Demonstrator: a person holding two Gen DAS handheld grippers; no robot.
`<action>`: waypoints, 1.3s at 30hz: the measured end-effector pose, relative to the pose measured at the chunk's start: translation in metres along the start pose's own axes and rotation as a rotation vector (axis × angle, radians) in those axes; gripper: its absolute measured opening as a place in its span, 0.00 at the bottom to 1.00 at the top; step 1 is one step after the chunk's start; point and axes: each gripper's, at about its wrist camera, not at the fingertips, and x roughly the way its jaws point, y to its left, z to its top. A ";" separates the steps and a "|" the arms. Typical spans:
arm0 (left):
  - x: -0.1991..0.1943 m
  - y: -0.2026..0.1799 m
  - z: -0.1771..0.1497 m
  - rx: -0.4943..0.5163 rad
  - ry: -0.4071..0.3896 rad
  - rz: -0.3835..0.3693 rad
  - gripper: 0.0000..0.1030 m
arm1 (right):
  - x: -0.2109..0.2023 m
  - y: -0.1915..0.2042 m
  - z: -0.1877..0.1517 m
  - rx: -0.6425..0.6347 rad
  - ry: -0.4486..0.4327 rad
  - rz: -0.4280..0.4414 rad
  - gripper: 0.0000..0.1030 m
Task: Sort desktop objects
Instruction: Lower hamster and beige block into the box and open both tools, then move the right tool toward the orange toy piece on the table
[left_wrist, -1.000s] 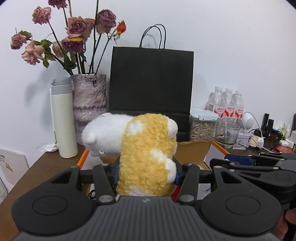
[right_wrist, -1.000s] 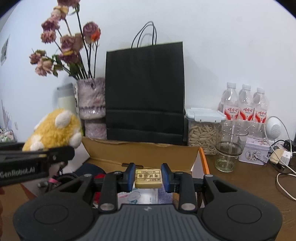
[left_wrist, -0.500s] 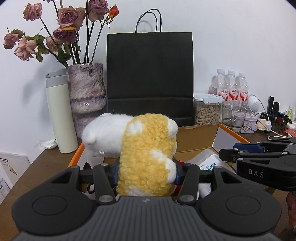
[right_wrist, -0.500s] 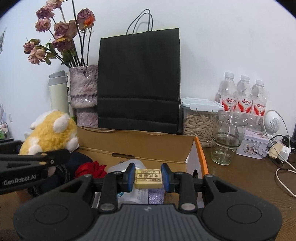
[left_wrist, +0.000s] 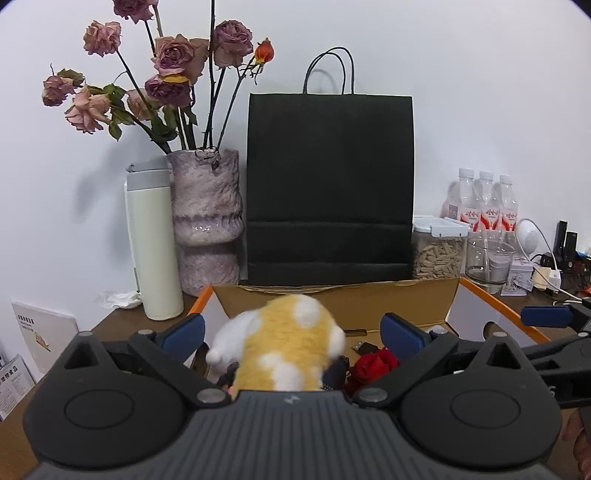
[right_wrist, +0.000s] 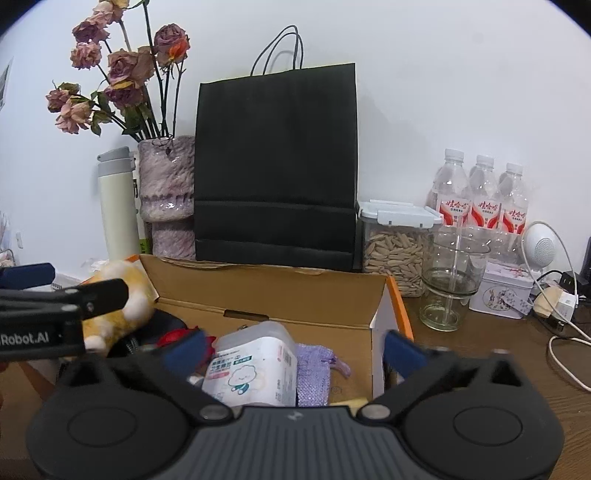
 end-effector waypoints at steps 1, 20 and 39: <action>0.000 0.000 0.000 -0.001 0.002 0.001 1.00 | 0.000 0.000 0.000 0.000 0.002 0.000 1.00; -0.035 0.014 -0.008 -0.047 -0.044 0.045 1.00 | -0.040 0.011 -0.010 -0.035 -0.066 -0.035 1.00; -0.094 0.034 -0.053 -0.023 0.100 0.049 1.00 | -0.104 0.028 -0.060 -0.092 0.034 -0.024 1.00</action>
